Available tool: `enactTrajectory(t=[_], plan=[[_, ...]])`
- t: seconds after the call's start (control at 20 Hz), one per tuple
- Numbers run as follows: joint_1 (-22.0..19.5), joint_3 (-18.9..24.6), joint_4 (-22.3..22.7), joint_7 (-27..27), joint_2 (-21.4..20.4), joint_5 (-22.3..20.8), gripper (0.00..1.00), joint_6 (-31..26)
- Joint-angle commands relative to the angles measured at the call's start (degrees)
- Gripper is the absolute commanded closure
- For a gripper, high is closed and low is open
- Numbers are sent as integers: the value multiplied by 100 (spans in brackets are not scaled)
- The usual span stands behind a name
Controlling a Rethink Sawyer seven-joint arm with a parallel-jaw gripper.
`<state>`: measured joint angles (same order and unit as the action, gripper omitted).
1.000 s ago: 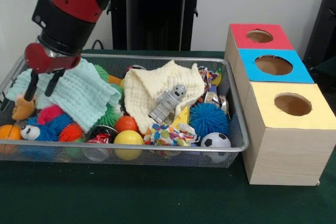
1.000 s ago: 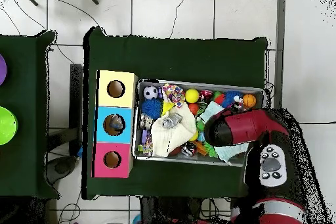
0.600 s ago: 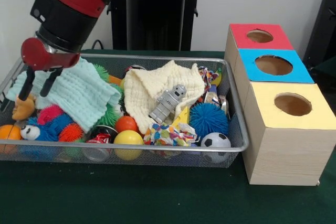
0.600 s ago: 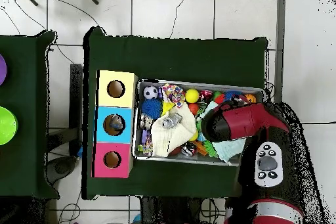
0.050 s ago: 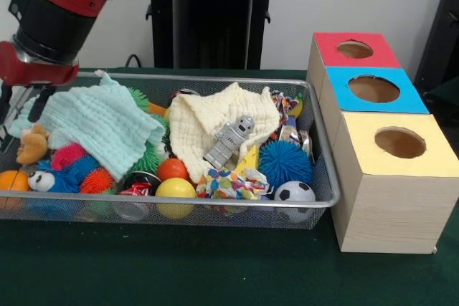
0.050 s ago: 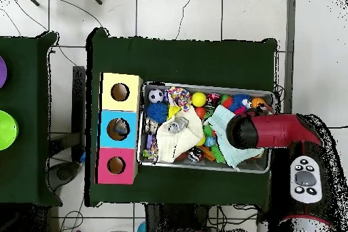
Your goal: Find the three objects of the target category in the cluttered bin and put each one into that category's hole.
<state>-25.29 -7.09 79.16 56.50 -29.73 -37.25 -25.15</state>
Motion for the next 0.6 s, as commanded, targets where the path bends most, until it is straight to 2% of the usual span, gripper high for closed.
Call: enactTrajectory(t=[0.05, 0.3, 0.6], plan=[[-521, 993, 288, -108, -70, 737, 0, -1165], [-919, 1470, 554, -328, -142, 1029, 0, -1109], [-1122, 1735, 754, -272, -207, 1020, 0, -832]])
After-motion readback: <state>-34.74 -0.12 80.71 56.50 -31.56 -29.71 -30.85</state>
